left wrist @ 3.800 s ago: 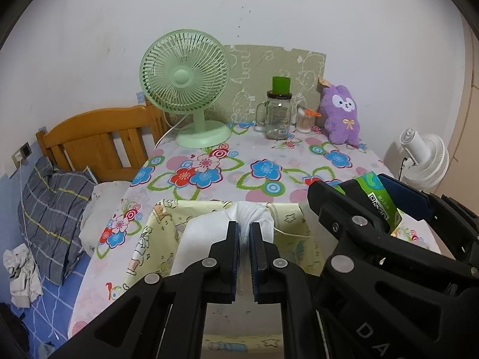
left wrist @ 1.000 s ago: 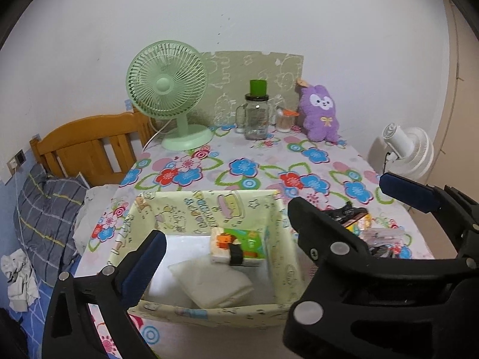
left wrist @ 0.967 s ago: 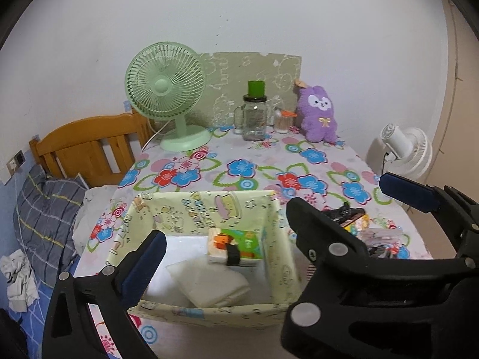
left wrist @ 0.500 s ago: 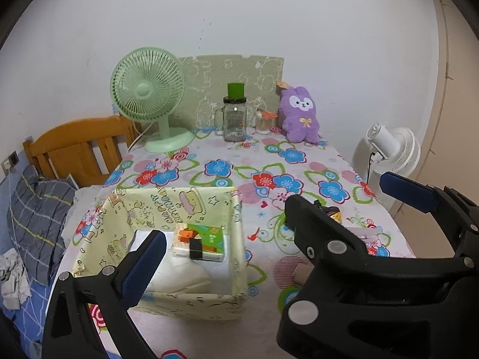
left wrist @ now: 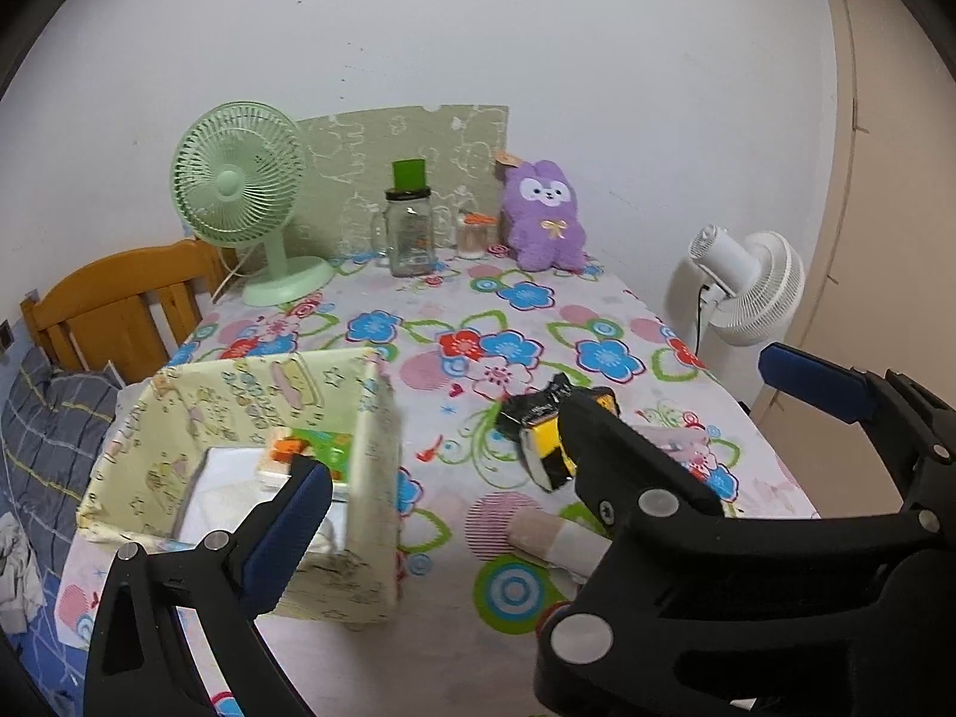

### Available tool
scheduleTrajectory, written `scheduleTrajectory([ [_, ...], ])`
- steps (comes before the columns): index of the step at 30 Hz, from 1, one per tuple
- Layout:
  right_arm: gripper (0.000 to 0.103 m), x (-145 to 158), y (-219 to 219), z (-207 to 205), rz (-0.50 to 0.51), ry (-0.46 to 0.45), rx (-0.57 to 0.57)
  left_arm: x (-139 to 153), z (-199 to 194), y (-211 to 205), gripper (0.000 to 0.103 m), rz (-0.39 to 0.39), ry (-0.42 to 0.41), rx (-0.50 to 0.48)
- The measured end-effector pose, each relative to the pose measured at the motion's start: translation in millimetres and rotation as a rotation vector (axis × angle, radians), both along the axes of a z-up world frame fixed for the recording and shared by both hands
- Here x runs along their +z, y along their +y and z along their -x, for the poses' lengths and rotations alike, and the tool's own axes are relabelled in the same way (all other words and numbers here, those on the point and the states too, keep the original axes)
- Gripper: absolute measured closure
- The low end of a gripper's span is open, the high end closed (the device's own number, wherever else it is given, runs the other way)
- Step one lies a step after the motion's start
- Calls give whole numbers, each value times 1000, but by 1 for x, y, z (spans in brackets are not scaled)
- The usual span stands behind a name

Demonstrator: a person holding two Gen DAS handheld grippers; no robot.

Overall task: Organize soft objects
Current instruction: 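Withdraw both tools from the box toward the remaining items on the table, then grasp the grey knitted item with the right tool while the left tool approaches the white roll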

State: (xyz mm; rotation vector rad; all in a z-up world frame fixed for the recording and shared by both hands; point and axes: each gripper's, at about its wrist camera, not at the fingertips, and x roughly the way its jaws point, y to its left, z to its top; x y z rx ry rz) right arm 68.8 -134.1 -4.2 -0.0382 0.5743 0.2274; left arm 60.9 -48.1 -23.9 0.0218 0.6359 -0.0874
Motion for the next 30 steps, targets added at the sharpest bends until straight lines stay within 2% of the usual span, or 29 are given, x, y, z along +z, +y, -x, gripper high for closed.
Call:
scheduleTrajectory([
  [8, 2, -16, -22, 3, -19, -11, -26, -12, 1, -19, 0, -12, -9, -17],
  [15, 2, -28, -35, 4, -5, -29, -57, -29, -5, -32, 1, -8, 29, -57],
  [19, 2, -43, -41, -2, -16, 17, -57, -42, -9, -37, 1, -15, 59, -65],
  [30, 2, -74, -50, -12, -4, 64, -78, -74, -21, -43, 1, -19, 136, -66],
])
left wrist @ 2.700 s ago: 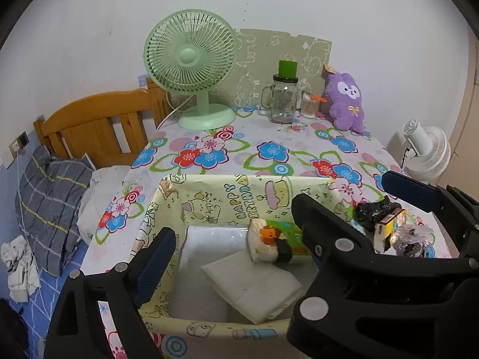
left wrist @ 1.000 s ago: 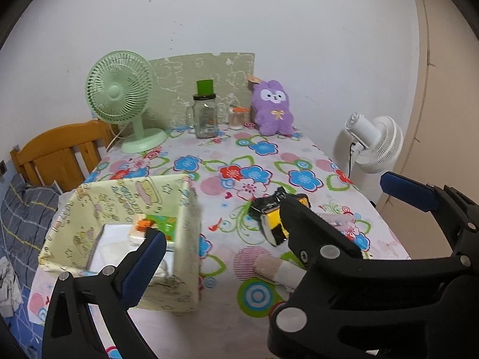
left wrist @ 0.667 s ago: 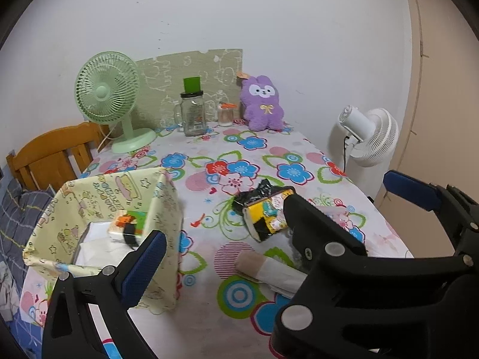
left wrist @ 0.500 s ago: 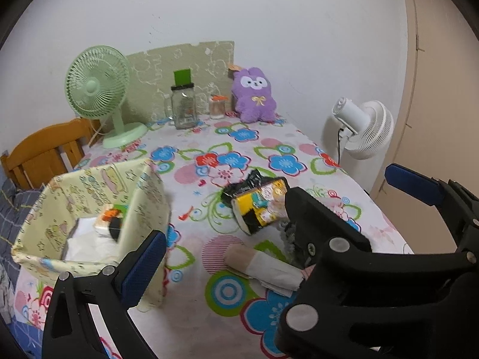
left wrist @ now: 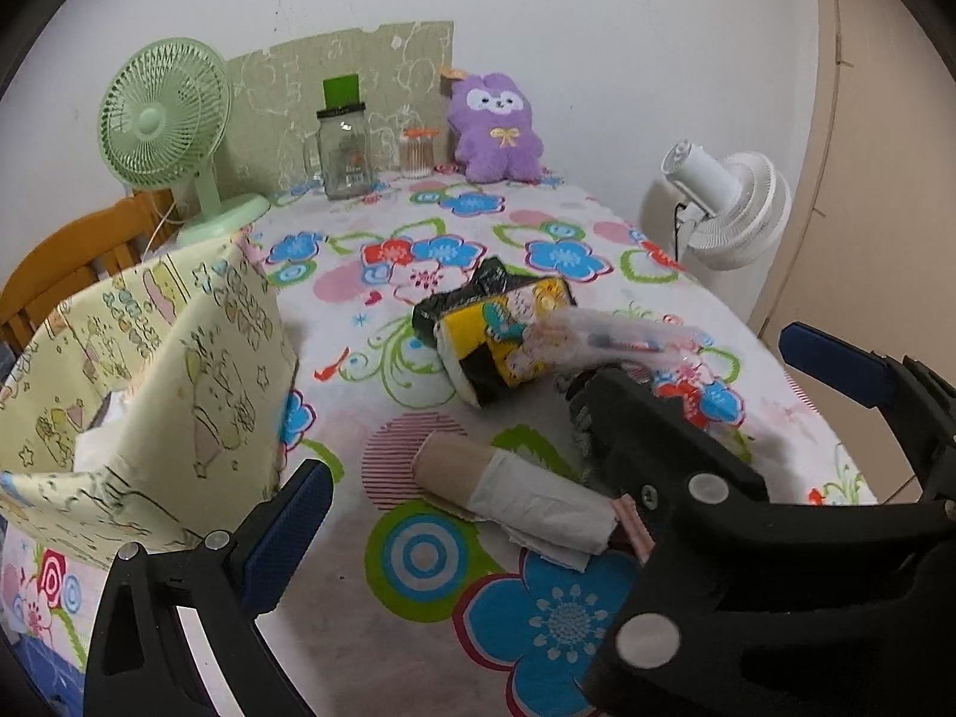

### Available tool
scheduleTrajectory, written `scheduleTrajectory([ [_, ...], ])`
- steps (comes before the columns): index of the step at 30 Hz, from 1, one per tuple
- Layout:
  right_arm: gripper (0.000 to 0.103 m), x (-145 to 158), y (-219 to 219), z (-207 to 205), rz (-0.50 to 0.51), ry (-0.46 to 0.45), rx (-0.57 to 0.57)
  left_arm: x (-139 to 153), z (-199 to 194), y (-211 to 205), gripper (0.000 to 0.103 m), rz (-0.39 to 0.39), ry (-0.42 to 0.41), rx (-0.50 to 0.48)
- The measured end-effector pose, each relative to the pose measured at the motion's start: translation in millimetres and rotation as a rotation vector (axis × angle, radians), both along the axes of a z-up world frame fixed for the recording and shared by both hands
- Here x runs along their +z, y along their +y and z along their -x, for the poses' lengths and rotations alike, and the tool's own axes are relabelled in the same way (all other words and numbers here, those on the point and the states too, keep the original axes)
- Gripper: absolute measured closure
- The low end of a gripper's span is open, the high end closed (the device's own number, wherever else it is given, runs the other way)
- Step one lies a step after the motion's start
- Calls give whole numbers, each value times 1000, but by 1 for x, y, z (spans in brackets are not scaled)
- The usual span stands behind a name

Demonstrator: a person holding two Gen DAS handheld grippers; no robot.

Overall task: Organize soft objects
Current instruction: 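Grasp the grey knitted item with the right tool while the left tool approaches the white roll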

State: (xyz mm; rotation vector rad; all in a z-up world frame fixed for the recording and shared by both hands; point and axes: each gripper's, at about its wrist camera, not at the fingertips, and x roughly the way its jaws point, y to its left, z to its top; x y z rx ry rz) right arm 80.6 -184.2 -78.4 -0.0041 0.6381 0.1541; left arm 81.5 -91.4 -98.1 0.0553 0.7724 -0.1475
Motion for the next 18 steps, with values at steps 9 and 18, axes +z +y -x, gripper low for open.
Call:
scheduleTrajectory([
  [9, 9, -22, -3, -17, -20, 67, 17, -18, -10, -3, 1, -11, 54, 13],
  [18, 19, -40, -4, -37, -31, 138, 19, -25, -20, -7, 1, -34, 72, 14],
])
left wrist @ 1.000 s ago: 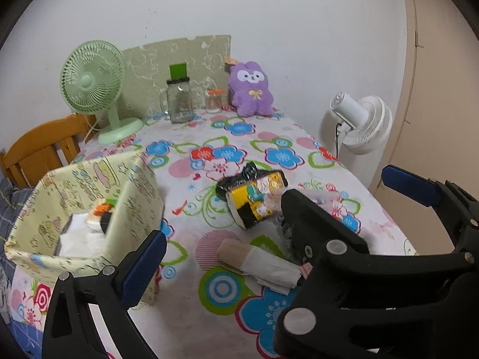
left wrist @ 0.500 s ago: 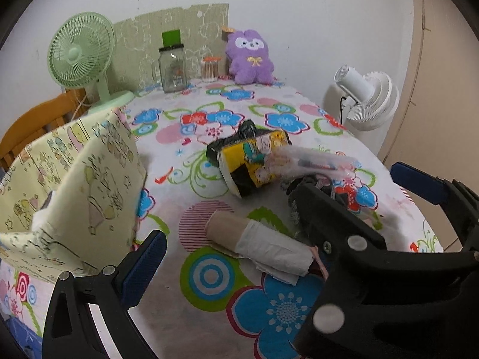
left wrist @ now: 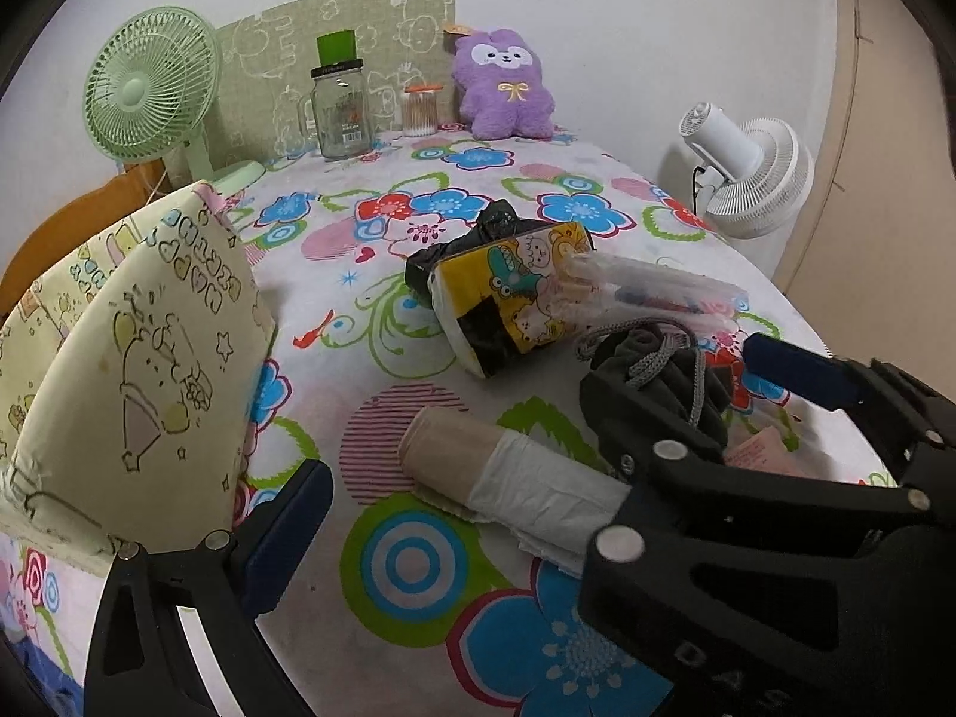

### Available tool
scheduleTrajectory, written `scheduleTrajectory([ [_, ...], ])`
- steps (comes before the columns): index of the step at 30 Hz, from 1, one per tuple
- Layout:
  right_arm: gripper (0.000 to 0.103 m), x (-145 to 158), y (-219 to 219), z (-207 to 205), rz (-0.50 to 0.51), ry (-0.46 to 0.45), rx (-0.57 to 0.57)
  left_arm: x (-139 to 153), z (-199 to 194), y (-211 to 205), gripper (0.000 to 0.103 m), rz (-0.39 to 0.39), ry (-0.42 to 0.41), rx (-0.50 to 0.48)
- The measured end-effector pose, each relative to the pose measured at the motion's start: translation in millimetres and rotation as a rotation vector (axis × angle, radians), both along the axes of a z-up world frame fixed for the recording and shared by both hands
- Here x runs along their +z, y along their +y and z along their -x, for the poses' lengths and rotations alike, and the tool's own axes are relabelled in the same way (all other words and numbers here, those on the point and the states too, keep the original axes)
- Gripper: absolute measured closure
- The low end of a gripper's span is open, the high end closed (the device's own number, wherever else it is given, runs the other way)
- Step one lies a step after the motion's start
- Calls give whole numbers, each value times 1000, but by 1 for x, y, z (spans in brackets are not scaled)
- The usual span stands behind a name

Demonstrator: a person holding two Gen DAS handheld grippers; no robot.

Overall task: Organize soft objects
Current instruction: 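Grasp the grey knitted item with the right tool while the left tool approaches the white roll, then close the left tool on the white rolled cloth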

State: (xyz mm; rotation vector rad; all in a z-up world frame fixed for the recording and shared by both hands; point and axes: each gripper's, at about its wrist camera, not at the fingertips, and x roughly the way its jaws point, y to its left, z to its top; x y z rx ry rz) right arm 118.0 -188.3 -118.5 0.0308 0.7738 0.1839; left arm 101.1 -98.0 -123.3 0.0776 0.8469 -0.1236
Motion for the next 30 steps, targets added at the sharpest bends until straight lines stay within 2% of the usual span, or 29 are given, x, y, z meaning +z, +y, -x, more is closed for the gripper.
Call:
scheduleTrajectory([
  [4, 30, -7, 2, -9, -17, 52, 21, -3, -5, 2, 1, 7, 16, 7],
  [6, 41, -10, 1, -11, -28, 75, 22, -5, -7, 3, 1, 15, 25, 7],
  [11, 49, -9, 1, -11, -38, 79, 29, -5, -11, 2, 1, 21, 37, 6],
  [15, 50, -6, -3, -11, -44, 76, 18, -9, -18, 2, 1, 37, 91, 9],
  [17, 50, -5, -5, -10, -47, 76, 13, -9, -17, 1, 3, 43, 87, 11],
  [20, 50, -5, -7, -10, -48, 79, 8, -8, -16, -2, 7, 37, 82, 2],
  [30, 50, -5, -5, -4, -66, 84, 14, -4, -7, 1, 39, 39, 65, 11],
])
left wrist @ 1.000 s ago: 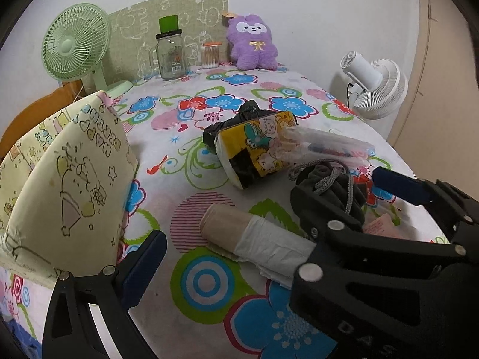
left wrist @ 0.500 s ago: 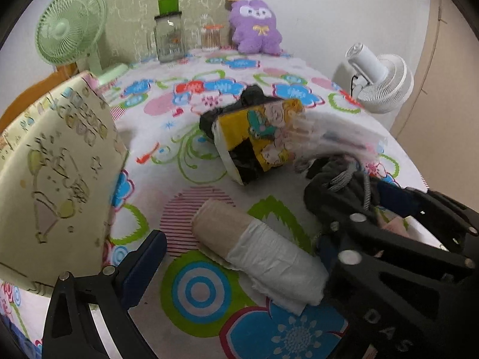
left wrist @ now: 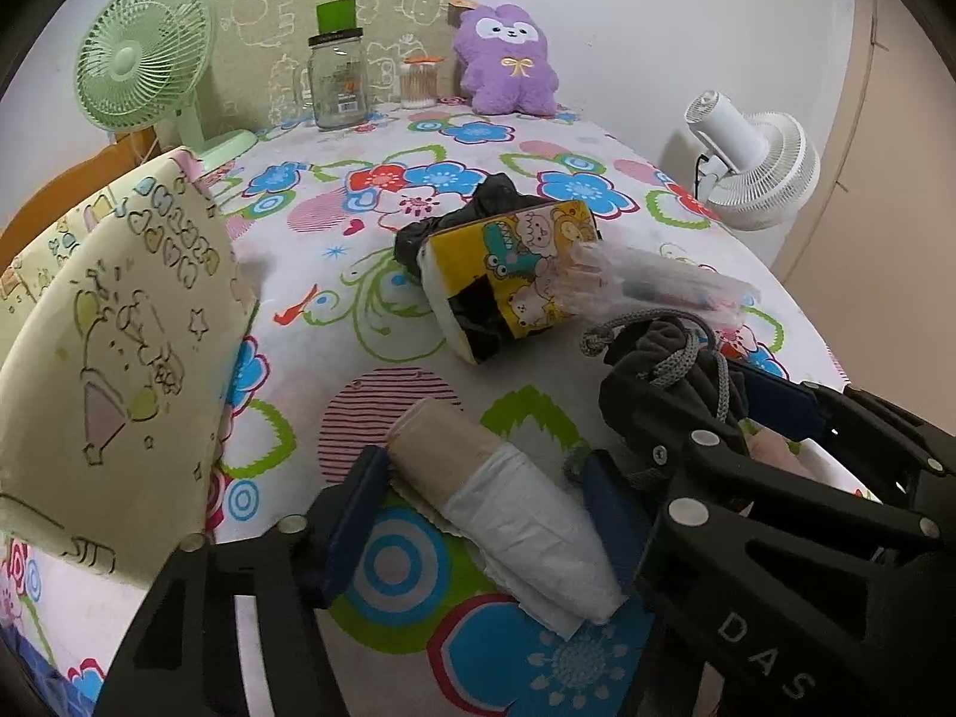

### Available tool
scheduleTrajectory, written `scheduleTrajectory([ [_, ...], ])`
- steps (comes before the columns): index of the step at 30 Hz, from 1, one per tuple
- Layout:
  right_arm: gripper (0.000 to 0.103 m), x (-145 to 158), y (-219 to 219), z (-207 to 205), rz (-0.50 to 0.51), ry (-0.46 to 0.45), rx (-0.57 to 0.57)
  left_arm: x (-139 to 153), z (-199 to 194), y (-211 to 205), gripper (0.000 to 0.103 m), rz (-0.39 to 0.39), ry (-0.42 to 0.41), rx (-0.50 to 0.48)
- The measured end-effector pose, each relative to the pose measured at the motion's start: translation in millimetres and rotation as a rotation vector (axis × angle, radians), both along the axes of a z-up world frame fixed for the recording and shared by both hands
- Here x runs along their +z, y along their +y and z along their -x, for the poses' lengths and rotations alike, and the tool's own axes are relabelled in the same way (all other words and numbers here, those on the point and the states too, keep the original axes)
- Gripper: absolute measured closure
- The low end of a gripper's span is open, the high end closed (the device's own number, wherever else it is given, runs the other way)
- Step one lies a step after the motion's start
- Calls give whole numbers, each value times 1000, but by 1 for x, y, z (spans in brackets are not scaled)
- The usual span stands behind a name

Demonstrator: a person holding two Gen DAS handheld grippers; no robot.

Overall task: Organize soft objects
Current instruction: 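Close the left tool on the white rolled cloth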

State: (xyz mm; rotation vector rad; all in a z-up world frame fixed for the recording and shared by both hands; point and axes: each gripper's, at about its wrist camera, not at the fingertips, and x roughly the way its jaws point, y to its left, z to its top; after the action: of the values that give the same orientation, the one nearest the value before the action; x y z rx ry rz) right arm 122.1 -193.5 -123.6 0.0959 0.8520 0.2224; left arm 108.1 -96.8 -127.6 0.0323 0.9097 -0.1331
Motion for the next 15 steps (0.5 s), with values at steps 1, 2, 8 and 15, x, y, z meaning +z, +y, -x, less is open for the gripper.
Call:
scheduleTrajectory([
  [1, 50, 0, 1, 1, -4, 0, 2, 0, 1, 0, 45, 2, -1, -2],
  [2, 50, 0, 2, 2, -7, 0, 3, 1, 2, 0, 48, 2, 0, -9],
  [8, 50, 5, 9, 7, 15, -5, 10, 2, 5, 4, 67, -2, 7, -12],
  [15, 50, 9, 19, 12, 18, -14, 16, 5, 10, 10, 73, -12, 4, -18],
])
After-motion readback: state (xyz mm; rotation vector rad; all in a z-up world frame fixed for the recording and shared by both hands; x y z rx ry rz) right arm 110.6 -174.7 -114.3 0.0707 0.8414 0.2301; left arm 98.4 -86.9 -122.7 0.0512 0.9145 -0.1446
